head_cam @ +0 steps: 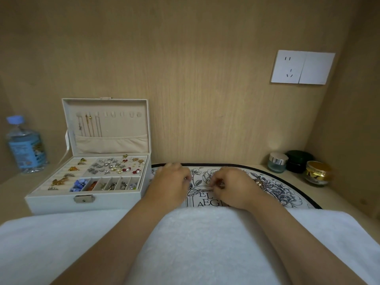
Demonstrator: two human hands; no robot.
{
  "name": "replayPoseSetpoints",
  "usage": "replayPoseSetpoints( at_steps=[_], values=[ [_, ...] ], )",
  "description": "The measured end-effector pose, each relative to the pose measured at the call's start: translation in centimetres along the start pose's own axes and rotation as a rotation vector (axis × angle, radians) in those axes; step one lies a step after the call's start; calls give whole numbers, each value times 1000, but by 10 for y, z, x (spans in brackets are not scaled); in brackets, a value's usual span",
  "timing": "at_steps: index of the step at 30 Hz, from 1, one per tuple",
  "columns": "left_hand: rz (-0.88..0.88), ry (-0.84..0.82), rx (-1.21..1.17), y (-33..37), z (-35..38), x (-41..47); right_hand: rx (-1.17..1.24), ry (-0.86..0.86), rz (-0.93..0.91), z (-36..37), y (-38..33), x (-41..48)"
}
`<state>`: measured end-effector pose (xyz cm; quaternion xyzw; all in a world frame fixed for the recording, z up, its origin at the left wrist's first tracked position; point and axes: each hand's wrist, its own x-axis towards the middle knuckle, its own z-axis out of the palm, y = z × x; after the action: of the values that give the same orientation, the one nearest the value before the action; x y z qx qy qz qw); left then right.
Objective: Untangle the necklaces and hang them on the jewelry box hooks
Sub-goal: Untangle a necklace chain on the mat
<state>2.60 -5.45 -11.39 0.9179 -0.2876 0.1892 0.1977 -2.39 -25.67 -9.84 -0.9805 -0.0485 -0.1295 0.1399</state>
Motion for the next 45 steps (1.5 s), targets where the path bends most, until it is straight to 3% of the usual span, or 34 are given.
replayPoseSetpoints(
  at_steps=[6,12,16,21,23,26,31,37,45],
  values=[
    [-13,-184,-39,14,4,-4,38,-66,-34,10,1,5],
    [-131,-202,-188,8,2,-6,94,-55,-70,14,8,8],
    [-256,-103,-456,11,-3,-6,160,-18,-67,16,9,5],
    [-280,-69,-496,13,-20,-4,785,45,179,9,2,3],
    [-216,-100,-377,10,-26,-4,973,46,212,5,-3,3],
    [-141,-86,-287,8,-30,-3,888,67,225,2,-9,1],
    [-221,69,-521,14,-38,-2,893,-63,251,4,-13,-1],
    [-296,123,-595,17,-52,-3,538,-89,127,2,-17,-1],
    [-99,144,30,-3,-46,5,287,-25,167,9,8,6]
  ],
)
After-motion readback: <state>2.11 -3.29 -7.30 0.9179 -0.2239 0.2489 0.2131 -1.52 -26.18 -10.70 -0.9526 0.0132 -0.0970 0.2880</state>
